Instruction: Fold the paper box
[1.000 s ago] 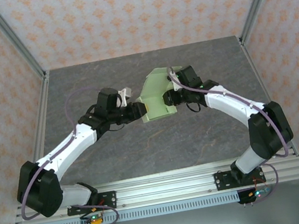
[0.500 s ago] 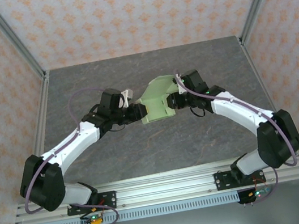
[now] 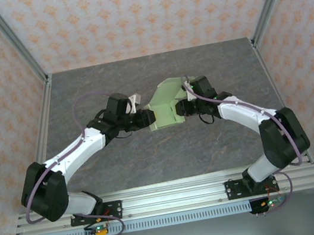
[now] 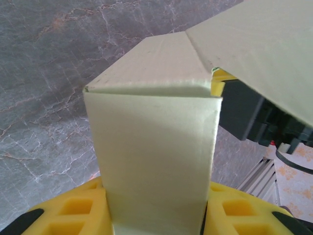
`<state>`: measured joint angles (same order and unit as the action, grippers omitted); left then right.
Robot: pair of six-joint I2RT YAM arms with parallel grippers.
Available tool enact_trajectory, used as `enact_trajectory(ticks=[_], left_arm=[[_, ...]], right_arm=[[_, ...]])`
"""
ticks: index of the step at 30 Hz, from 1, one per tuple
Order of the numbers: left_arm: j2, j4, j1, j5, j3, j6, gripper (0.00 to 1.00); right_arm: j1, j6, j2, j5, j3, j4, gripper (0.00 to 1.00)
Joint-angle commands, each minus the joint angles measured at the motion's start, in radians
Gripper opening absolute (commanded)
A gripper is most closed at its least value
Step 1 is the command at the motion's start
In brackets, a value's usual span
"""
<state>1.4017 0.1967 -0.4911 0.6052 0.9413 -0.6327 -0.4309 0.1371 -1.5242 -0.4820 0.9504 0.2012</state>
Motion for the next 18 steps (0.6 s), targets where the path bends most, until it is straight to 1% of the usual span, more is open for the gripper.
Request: enact_trajectory(ticks=[1,9,18], left_arm=[[0.015,-0.046,-0.014,0.030,-0.005,-0.020,0.31],[0.037,-0.057,-0.015,0.026,-0.010,-0.022,0.31],[0.103,-0.117,-0.022,0.035,-0.016,-0.050,0.30]], right_arm=[[0.004,0.012,-0.029,-0.030,0.011,-0.046,0.40],[0.006,0.003,-0.047,0.005,-0.008,-0.043,0.43],[0.007,-0.008,-0.120,0.038,-0.012,-0.038,0.40]])
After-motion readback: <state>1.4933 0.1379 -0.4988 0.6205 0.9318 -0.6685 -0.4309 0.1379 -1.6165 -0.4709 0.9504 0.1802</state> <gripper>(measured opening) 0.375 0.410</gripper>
